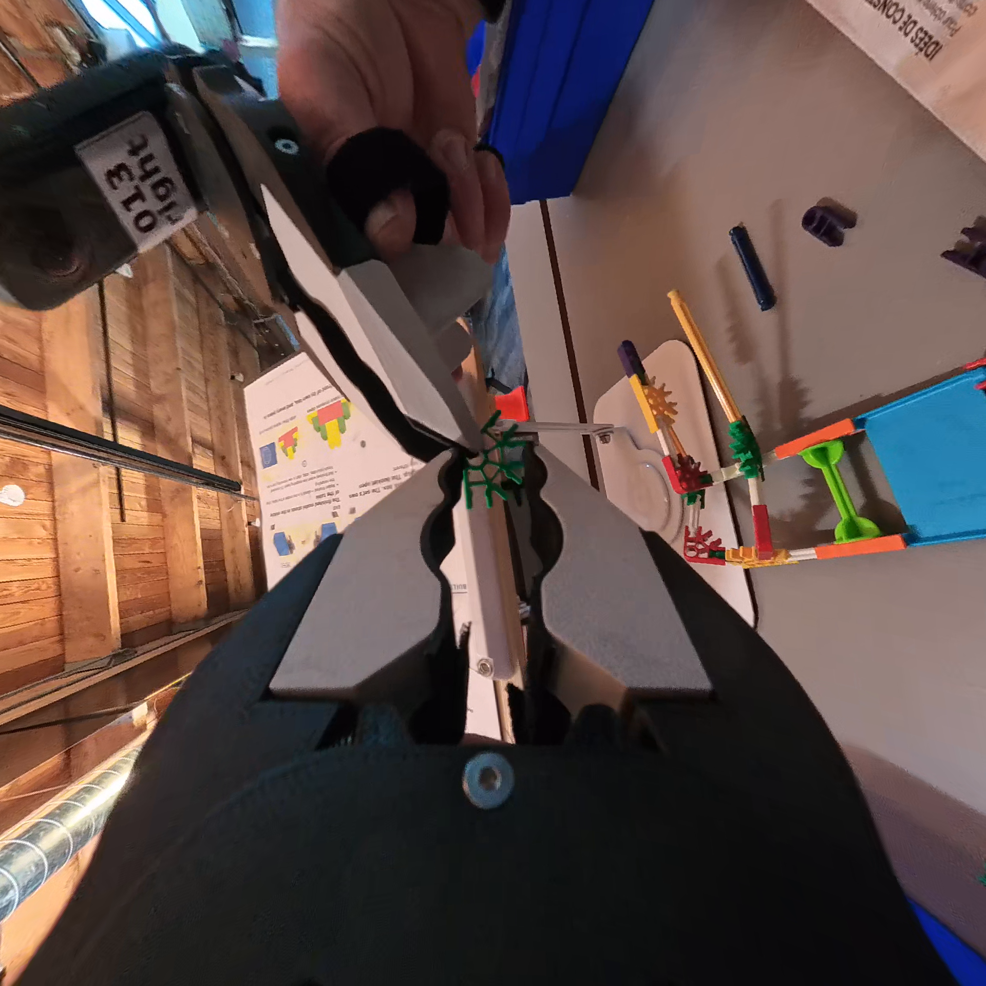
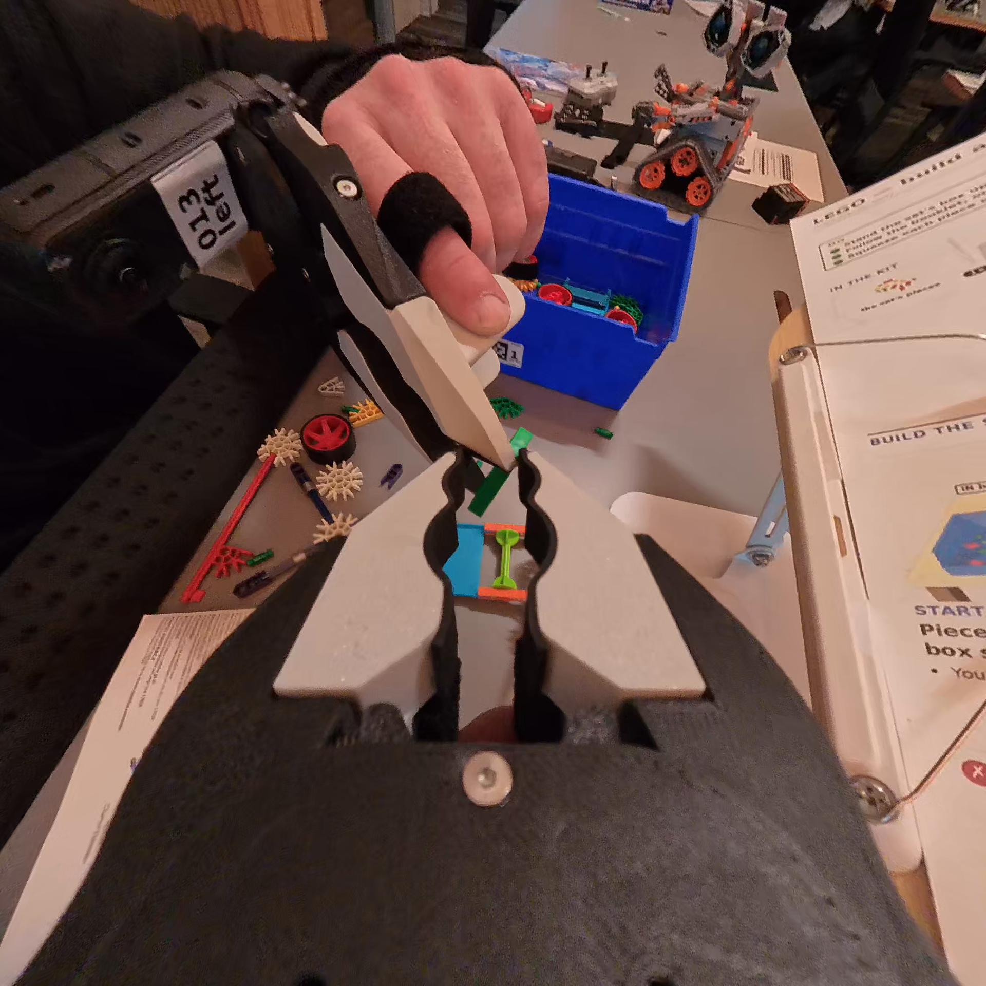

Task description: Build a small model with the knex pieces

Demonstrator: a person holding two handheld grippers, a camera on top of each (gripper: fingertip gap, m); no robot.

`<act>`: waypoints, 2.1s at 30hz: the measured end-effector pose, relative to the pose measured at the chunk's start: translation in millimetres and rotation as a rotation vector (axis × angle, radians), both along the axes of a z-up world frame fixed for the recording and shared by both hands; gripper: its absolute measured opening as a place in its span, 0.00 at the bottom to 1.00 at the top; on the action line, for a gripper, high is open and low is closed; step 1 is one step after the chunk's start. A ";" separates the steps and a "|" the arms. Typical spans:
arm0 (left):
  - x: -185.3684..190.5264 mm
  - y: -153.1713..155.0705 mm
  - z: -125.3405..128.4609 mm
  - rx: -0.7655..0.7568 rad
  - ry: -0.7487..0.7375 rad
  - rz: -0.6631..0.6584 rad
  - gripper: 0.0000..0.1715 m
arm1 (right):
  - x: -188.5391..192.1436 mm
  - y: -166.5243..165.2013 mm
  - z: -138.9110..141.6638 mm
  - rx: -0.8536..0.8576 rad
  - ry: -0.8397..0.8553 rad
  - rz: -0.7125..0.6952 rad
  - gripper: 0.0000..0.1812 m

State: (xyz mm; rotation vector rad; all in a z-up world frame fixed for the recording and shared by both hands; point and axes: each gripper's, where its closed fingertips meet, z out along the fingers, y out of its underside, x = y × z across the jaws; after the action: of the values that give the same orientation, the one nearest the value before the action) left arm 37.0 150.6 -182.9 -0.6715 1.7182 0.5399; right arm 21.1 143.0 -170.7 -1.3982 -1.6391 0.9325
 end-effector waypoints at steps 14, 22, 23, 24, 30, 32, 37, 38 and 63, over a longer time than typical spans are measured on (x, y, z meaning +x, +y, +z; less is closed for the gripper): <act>-5.0 -11.6 20.0 0.016 -0.112 -0.069 0.12 | -6.4 -10.3 20.9 0.012 0.144 0.074 0.07; -2.0 -14.4 24.5 0.028 -0.139 -0.081 0.12 | -3.7 -13.0 25.5 0.026 0.171 0.094 0.06; -2.0 -14.9 24.9 0.032 -0.140 -0.082 0.12 | -3.6 -13.4 25.8 0.029 0.174 0.097 0.06; -1.9 -15.0 25.9 0.040 -0.144 -0.082 0.12 | -3.6 -13.7 26.6 0.033 0.179 0.099 0.06; -0.8 -18.5 28.5 0.055 -0.158 -0.089 0.12 | -2.4 -17.4 29.4 0.041 0.192 0.116 0.05; -0.4 -18.8 28.6 0.055 -0.160 -0.089 0.12 | -2.0 -17.9 29.7 0.042 0.194 0.120 0.05; -0.6 -20.5 29.4 0.072 -0.177 -0.088 0.12 | -2.2 -19.9 29.8 0.039 0.195 0.129 0.05; -0.9 -21.2 29.0 0.076 -0.179 -0.089 0.12 | -2.5 -20.7 29.4 0.040 0.194 0.133 0.05; -20.5 -20.8 -18.6 0.107 -0.069 -0.011 0.12 | -15.0 -19.5 -15.7 -0.103 0.004 0.120 0.05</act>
State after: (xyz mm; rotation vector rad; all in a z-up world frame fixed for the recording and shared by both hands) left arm 16.6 129.8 -201.5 -0.5976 1.6161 0.5896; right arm 6.1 123.6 -186.4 -1.3773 -1.7088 1.1022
